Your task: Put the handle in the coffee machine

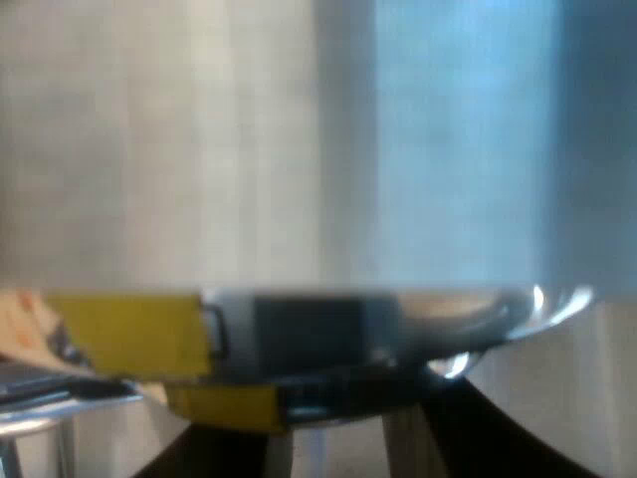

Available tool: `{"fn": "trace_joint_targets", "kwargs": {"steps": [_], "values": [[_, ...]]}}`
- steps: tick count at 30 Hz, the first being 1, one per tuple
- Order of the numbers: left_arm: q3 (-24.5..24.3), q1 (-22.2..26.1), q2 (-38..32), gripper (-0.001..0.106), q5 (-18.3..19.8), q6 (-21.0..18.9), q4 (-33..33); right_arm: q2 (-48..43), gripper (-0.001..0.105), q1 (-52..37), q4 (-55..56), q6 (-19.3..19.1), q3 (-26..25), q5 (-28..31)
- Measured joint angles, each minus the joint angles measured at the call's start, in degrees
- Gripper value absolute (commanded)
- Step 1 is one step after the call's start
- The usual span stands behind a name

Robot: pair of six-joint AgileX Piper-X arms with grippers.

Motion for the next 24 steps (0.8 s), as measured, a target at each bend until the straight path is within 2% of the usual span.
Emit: {"fn": "trace_joint_targets", "kwargs": {"steps": [1,2,4,7,9,11,12,19,21,24], "values": [[-0.2,0.0,-0.1,0.022,-0.1,0.0,1.2,0.0,0.026,0.0,0.0,0.0,0.0,0.0],[-0.4,0.0,-0.2,0.0,-0.1,0.0,2.0,0.0,0.026,0.0,0.0,0.0,0.0,0.0],[-1.6,0.0,-0.4,0.001,-0.8,0.0,3.8,0.0,0.026,0.0,0.0,0.0,0.0,0.0],[-3.2,0.0,-0.4,0.001,-4.6,-0.5,2.9,0.0,0.026,0.0,0.0,0.0,0.0,0.0],[-3.6,0.0,-0.4,0.001,-9.1,-3.4,-0.5,0.0,0.026,0.0,0.0,0.0,0.0,0.0],[-3.6,0.0,-0.4,0.001,-11.0,-4.4,-2.0,0.0,0.026,0.0,0.0,0.0,0.0,0.0],[-3.9,0.0,0.6,0.001,-14.9,-7.0,-5.5,0.0,0.026,0.0,0.0,0.0,0.0,0.0],[-5.3,0.0,5.5,0.001,-19.8,-9.0,-7.1,0.0,0.026,0.0,0.0,0.0,0.0,0.0],[-7.5,-0.2,8.0,0.001,-22.2,-9.0,-7.1,0.0,0.026,0.0,0.0,0.0,0.0,0.0],[-9.2,-0.4,10.4,0.001,-23.0,-9.1,-6.9,0.0,0.026,0.0,0.0,0.0,0.0,0.0]]}}
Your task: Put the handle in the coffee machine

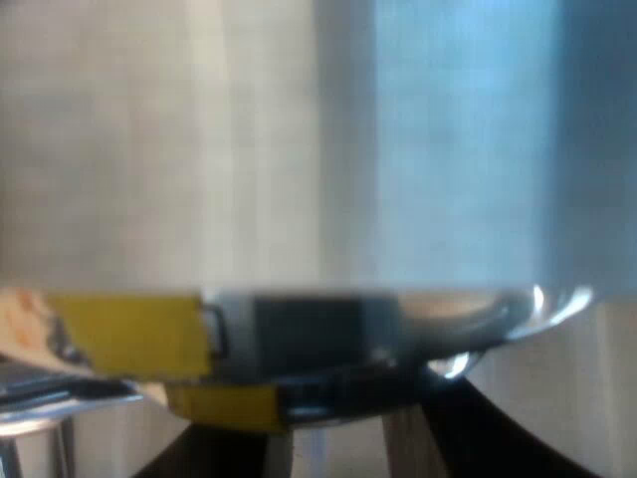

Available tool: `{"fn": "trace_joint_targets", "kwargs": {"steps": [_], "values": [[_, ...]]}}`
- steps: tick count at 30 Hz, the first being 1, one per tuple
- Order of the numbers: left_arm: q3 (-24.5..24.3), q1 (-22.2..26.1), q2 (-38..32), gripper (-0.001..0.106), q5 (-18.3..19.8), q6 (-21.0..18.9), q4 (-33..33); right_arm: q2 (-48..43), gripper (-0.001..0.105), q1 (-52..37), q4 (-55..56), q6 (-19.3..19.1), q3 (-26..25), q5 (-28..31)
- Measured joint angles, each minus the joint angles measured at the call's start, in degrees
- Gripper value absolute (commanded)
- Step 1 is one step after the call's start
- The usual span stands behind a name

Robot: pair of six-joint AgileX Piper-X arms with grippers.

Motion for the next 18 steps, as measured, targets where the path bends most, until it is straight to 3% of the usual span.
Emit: {"fn": "trace_joint_targets", "kwargs": {"steps": [4,8,18], "values": [[-0.5,-1.2,2.2,0.001,-2.1,1.5,3.2,0.0,0.026,0.0,0.0,0.0,0.0,0.0],[-0.5,-3.7,3.5,0.001,-5.9,7.8,10.5,0.0,0.026,0.2,0.0,0.0,0.0,0.1],[-0.5,-8.2,1.8,0.001,-6.3,8.6,18.1,0.0,0.026,0.5,0.1,0.0,0.0,0.8]]}}
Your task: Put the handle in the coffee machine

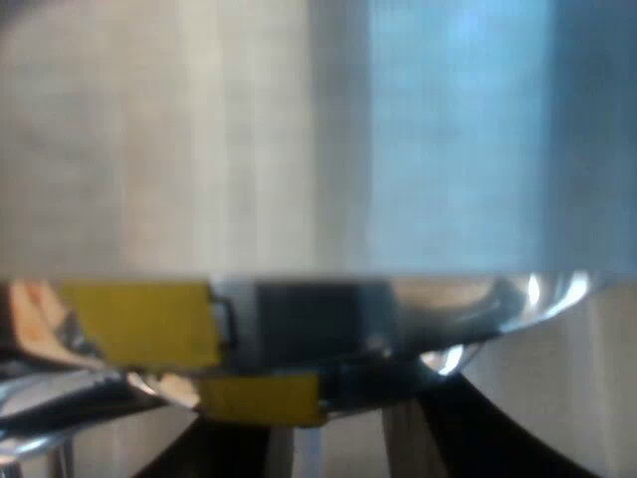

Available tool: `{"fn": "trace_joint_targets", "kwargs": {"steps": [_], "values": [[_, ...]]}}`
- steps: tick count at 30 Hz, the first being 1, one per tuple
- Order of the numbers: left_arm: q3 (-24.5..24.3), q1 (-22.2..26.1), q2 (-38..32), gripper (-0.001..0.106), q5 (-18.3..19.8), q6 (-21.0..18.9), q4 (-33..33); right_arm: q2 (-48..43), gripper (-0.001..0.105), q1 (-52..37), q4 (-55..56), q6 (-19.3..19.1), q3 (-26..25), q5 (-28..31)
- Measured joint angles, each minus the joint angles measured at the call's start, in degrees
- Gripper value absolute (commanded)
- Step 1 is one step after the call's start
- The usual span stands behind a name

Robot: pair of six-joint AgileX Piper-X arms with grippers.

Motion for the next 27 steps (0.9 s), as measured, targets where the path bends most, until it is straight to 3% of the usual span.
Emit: {"fn": "trace_joint_targets", "kwargs": {"steps": [4,9,15,27], "values": [[0.0,-1.8,-0.2,0.001,0.4,-1.0,2.8,0.0,0.026,0.0,0.0,0.0,0.0,0.3],[0.2,-2.6,-0.8,0.001,0.4,-4.9,4.2,0.0,0.026,0.0,-0.1,0.0,0.0,0.3],[1.9,-3.2,-3.2,0.001,3.5,-10.4,4.4,0.0,0.026,0.0,-0.1,0.0,0.0,0.3],[15.4,-4.6,-14.6,0.001,6.0,-26.7,-12.8,0.6,0.026,1.0,-0.1,-0.9,-0.3,3.1]]}}
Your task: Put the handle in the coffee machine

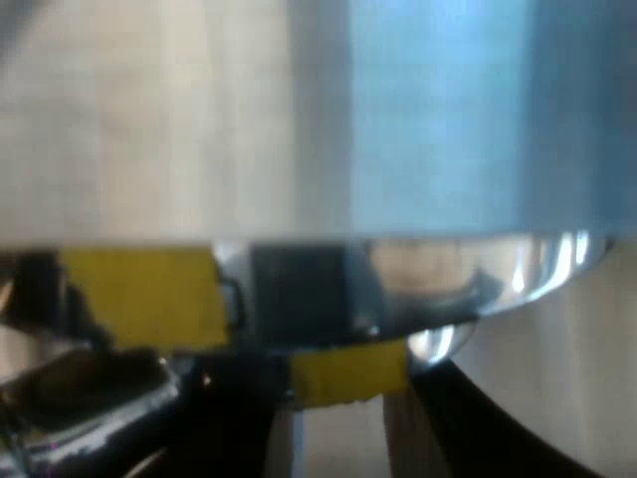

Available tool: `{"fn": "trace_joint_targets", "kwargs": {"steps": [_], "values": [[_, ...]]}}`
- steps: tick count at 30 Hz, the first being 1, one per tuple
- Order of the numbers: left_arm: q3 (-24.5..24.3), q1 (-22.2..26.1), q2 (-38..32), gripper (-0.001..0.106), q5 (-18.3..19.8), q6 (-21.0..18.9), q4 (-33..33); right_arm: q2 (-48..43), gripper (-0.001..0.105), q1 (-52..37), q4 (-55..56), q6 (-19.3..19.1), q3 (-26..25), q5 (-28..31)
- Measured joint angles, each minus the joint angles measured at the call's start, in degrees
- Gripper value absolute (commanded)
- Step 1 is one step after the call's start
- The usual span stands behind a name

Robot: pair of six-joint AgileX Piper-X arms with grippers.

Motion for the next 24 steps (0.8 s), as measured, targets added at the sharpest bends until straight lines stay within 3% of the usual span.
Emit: {"fn": "trace_joint_targets", "kwargs": {"steps": [7,13,18,24], "values": [[1.0,0.0,-0.5,0.001,0.0,-2.3,-1.4,-3.2,0.026,1.2,9.7,2.0,0.3,1.0],[1.0,0.0,-1.5,0.001,0.2,-2.4,-1.5,-10.9,0.028,2.0,19.9,5.0,4.4,-1.0],[1.0,0.0,-2.3,0.001,0.3,-2.6,-1.5,-18.3,0.047,2.2,25.4,8.0,8.4,-3.3],[1.0,-0.1,-2.3,0.001,1.5,-3.3,-1.3,-29.0,0.052,2.5,36.8,10.1,13.6,-5.8]]}}
